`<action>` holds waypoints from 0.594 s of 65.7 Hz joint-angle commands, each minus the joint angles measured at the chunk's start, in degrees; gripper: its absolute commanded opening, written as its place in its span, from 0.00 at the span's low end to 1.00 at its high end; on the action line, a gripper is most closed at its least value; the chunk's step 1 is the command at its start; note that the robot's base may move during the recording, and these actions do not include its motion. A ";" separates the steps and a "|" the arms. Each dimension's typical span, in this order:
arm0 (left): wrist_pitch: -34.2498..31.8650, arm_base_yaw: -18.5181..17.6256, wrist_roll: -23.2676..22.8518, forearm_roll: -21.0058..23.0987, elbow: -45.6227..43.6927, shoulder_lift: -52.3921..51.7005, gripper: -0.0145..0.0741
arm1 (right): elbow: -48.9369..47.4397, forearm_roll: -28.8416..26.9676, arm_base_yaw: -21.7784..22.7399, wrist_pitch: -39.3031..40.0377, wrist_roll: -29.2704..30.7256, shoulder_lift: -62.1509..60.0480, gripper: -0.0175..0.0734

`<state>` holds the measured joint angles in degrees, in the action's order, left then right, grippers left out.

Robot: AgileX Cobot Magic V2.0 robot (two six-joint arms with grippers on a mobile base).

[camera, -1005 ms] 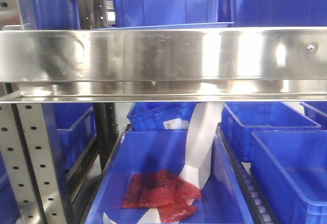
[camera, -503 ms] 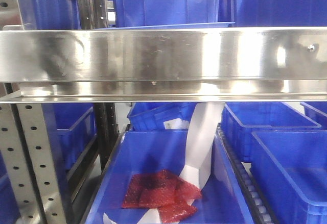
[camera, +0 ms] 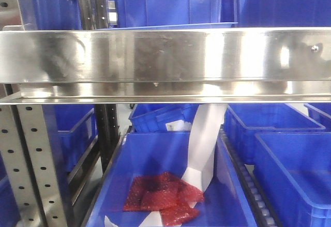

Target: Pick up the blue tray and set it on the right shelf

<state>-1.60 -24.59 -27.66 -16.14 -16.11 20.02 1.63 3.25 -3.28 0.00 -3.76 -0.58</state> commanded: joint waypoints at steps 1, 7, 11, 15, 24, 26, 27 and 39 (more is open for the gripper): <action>-5.22 -0.30 -0.31 -0.08 -1.60 0.19 0.11 | -1.27 -0.06 0.18 5.04 0.48 -1.18 0.25; -5.10 -0.30 -0.31 -0.24 -1.50 0.19 0.11 | -1.27 -0.06 0.18 5.04 0.48 -1.18 0.25; -5.10 0.21 -0.19 -0.27 -1.50 -0.29 0.11 | -1.27 -0.06 0.18 5.04 0.48 -1.18 0.25; -5.12 1.40 0.71 0.47 -1.42 -1.59 0.11 | -1.27 -0.06 0.18 5.04 0.48 -1.18 0.25; -0.88 8.57 27.66 19.36 2.39 -7.13 0.11 | -1.27 -0.06 0.18 5.04 0.48 -1.18 0.25; -0.99 10.60 30.07 21.06 4.05 -8.80 0.11 | -1.27 -0.06 0.18 5.04 0.48 -1.18 0.25; -1.09 11.76 30.25 21.22 5.06 -9.85 0.11 | -1.27 -0.06 0.18 5.04 0.48 -1.18 0.25; -0.82 18.17 30.25 22.70 13.92 -19.71 0.11 | -1.27 -0.06 0.18 5.04 0.48 -1.18 0.25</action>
<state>1.78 -7.88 1.71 5.07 -3.10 2.99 1.63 3.25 -3.28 0.00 -3.64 -0.61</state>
